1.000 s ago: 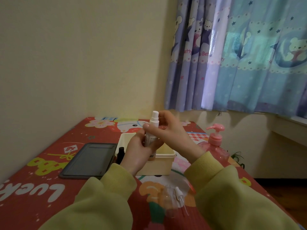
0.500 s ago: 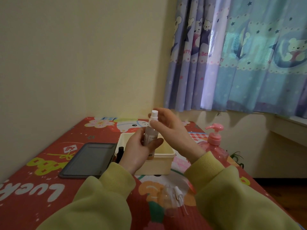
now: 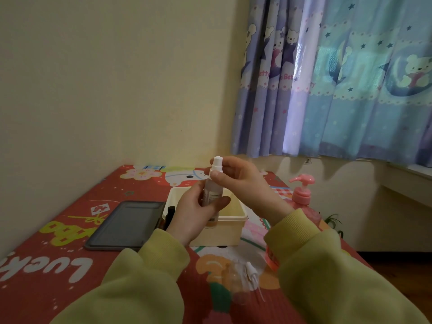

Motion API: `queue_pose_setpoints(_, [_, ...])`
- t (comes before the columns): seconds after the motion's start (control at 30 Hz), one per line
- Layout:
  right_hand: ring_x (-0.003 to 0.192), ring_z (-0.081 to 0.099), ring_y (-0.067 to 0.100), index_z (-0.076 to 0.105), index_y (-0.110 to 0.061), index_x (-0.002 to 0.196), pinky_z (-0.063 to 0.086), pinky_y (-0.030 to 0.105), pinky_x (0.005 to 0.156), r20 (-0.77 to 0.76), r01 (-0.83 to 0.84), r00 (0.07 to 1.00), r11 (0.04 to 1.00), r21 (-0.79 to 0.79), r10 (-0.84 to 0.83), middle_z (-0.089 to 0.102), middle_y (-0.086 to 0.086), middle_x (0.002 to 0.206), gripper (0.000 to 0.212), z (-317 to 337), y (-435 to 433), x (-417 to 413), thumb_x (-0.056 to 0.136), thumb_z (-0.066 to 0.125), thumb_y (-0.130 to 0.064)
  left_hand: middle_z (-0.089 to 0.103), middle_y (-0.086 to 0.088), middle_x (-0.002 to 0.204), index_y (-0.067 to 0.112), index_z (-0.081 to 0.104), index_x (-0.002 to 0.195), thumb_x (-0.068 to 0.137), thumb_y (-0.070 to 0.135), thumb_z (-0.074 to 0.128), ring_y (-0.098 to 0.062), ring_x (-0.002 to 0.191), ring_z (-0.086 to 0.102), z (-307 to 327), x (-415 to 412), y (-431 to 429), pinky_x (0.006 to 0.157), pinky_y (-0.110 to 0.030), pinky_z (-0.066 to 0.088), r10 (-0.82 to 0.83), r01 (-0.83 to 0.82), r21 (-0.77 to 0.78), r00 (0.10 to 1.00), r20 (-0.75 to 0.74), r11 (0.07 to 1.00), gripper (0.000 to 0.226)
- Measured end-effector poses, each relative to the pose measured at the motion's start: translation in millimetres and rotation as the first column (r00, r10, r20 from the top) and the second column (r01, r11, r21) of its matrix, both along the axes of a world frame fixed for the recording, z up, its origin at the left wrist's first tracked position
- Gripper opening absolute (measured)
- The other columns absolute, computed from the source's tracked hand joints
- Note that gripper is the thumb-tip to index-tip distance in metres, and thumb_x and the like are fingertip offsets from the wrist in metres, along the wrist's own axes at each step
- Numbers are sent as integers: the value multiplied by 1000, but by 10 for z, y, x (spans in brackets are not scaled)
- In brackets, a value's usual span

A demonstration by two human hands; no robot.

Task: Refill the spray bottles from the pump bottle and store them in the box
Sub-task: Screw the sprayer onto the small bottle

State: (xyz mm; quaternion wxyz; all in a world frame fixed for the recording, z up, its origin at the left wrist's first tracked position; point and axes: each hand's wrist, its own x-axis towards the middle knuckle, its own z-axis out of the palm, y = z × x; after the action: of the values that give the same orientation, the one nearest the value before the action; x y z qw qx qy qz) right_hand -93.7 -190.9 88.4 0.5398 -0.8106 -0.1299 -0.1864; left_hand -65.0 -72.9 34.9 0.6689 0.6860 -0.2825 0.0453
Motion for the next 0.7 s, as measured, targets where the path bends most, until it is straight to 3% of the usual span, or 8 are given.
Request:
queue_pose_setpoints(0.17, [79,61,1,62,-7,107,51,11,72,105,126,987,992,-17,-123,64,-3,90,22,-30,86,-2,86,64,-14,60,6,82,22,55,103,80,16,68,-10,77,59,-17,-28,-52,57,-13,48,84,-84,-40,996,13,996,27])
queue_pose_setpoints(0.33, [89,66,16,65,-6,103,56,34,81,161,274,950,962,-12,-269,67,4,92,23,-89,160,53,83,68,-18,56,10,76,21,54,98,83,13,65,-2,69,53,-14,-60,-111,51,-6,42,141,-137,-72,988,63,988,20])
queue_pose_setpoints(0.5, [85,66,18,66,-6,99,56,34,78,162,303,941,953,-8,-298,67,2,87,21,-130,165,58,83,68,-19,58,14,81,14,57,112,83,14,66,1,74,56,-51,-46,-135,59,-3,43,174,-171,-42,981,87,984,31])
queue_pose_setpoints(0.57, [84,66,17,65,-7,99,56,30,76,139,277,952,961,-4,-274,66,1,86,19,-125,164,44,84,68,-18,59,11,81,13,56,115,82,16,67,-1,73,56,-59,-32,-136,57,-6,44,183,-182,-23,981,70,983,35])
queue_pose_setpoints(0.7, [69,58,0,57,-14,95,48,7,61,25,152,988,988,20,-153,60,-9,78,10,-92,130,-4,87,63,-16,62,0,90,16,55,118,80,20,69,-12,78,58,-92,-9,-123,60,-19,44,189,-189,-7,982,20,982,41])
